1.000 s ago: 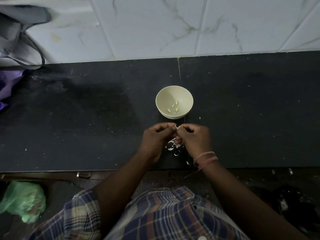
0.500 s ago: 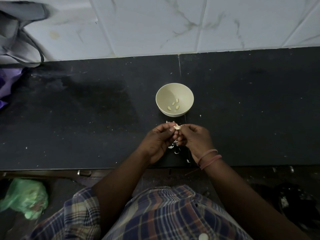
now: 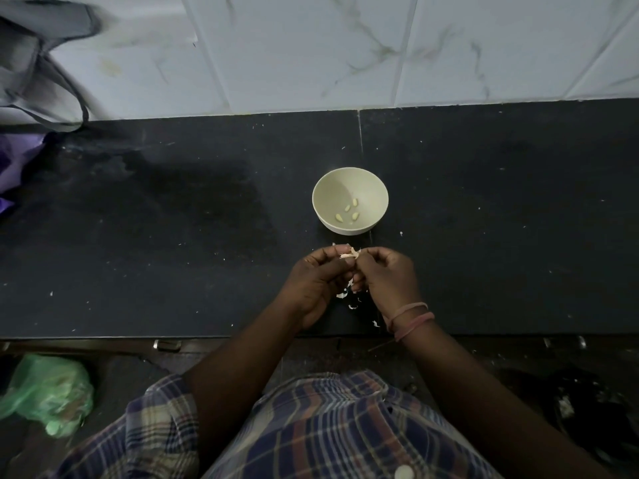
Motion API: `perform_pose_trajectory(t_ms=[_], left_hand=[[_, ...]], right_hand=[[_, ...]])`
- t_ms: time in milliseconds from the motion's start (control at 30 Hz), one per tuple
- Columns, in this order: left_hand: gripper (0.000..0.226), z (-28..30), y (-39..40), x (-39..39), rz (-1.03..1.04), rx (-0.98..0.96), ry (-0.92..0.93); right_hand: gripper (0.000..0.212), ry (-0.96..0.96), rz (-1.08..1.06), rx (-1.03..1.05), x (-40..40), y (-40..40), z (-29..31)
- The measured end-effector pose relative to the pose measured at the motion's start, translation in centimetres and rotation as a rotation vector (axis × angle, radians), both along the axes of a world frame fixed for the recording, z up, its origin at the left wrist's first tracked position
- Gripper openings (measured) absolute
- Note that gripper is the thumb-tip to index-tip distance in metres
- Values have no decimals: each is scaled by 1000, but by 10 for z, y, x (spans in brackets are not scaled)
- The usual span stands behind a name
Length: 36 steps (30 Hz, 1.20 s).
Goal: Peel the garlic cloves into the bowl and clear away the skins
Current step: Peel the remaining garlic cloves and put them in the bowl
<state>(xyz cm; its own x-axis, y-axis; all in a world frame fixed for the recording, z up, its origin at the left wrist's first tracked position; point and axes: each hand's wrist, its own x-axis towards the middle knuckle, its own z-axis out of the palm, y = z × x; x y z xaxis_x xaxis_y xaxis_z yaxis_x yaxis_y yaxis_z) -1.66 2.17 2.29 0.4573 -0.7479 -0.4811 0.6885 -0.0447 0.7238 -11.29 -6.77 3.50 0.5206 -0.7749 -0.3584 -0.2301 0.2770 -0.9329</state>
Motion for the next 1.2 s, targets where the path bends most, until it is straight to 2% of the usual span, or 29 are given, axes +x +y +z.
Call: perform_pose_trajectory(t_ms=[233, 333, 433, 467, 533, 600, 733, 867, 1067, 1200], left_hand=[[24, -1, 3, 1, 73, 28, 17], [22, -6, 4, 1, 103, 60, 17], [23, -10, 4, -2, 120, 78, 7], [23, -11, 4, -3, 126, 76, 1], [26, -13, 5, -6, 135, 72, -8], [27, -15, 5, -7, 142, 66, -9], [22, -16, 6, -8, 152, 58, -27], [20, -14, 6, -8, 156, 57, -92], [24, -16, 7, -5, 99, 138, -327], [28, -16, 9, -4, 58, 182, -455]], right_hand=[[17, -8, -96, 5, 3, -3, -7], [21, 69, -87, -106, 0, -7, -18], [34, 196, -35, -323, -5, -10, -24], [34, 225, -17, -386, -6, -11, -26], [19, 255, 14, -456, -9, -12, -28], [2, 228, 42, -447, -10, -12, -29], [16, 157, 108, -390, -7, -10, -28], [11, 99, 117, -342, -5, -9, -16], [11, 96, 213, -365, -6, -7, -4], [12, 118, 201, -303, -5, -7, -4]])
